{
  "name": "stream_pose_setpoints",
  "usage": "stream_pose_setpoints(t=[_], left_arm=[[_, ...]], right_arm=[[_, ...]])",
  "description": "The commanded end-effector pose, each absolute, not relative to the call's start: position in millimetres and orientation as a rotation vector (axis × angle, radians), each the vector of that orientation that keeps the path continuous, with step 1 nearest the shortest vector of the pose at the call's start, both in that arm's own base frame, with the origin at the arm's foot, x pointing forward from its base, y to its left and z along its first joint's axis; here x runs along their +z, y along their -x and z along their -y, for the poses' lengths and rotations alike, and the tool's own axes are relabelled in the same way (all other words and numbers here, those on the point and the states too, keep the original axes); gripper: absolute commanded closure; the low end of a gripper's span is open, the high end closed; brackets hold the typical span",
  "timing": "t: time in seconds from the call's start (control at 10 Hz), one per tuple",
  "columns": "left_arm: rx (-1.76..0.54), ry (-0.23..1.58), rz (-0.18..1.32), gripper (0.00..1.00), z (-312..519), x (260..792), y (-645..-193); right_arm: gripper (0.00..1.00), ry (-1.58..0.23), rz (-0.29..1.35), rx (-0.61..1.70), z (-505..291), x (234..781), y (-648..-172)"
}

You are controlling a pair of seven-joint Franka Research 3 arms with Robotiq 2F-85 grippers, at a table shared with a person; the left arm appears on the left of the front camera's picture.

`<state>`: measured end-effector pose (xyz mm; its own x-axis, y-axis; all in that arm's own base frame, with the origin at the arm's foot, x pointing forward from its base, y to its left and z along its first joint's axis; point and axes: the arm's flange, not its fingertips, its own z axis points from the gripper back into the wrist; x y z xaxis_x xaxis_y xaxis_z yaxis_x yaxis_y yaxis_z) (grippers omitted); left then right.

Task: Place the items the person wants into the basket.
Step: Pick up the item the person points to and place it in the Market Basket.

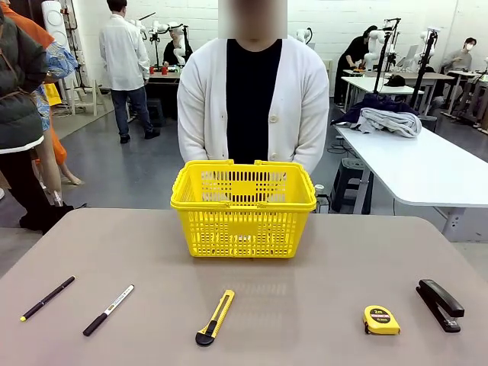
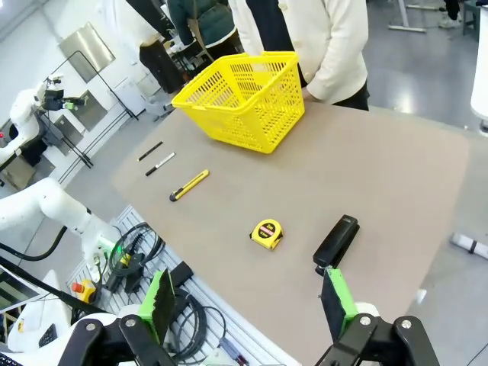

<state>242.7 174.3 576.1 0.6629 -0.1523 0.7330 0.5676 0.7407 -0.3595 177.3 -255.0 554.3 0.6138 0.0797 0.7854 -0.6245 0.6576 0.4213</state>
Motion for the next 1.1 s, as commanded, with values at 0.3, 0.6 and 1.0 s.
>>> stream_pose_setpoints(t=[0.3, 0.6, 1.0], left_arm=[[-0.445, 0.632, 0.753, 0.00, -177.4, 577.0, -242.0], [-0.445, 0.632, 0.753, 0.00, -177.4, 577.0, -242.0], [-0.445, 0.632, 0.753, 0.00, -177.4, 577.0, -242.0]], right_arm=[[0.00, -0.759, 0.824, 0.457, 254.8, 555.3, -177.8], [0.00, -0.759, 0.824, 0.457, 254.8, 555.3, -177.8], [0.00, -0.759, 0.824, 0.457, 254.8, 555.3, -177.8]])
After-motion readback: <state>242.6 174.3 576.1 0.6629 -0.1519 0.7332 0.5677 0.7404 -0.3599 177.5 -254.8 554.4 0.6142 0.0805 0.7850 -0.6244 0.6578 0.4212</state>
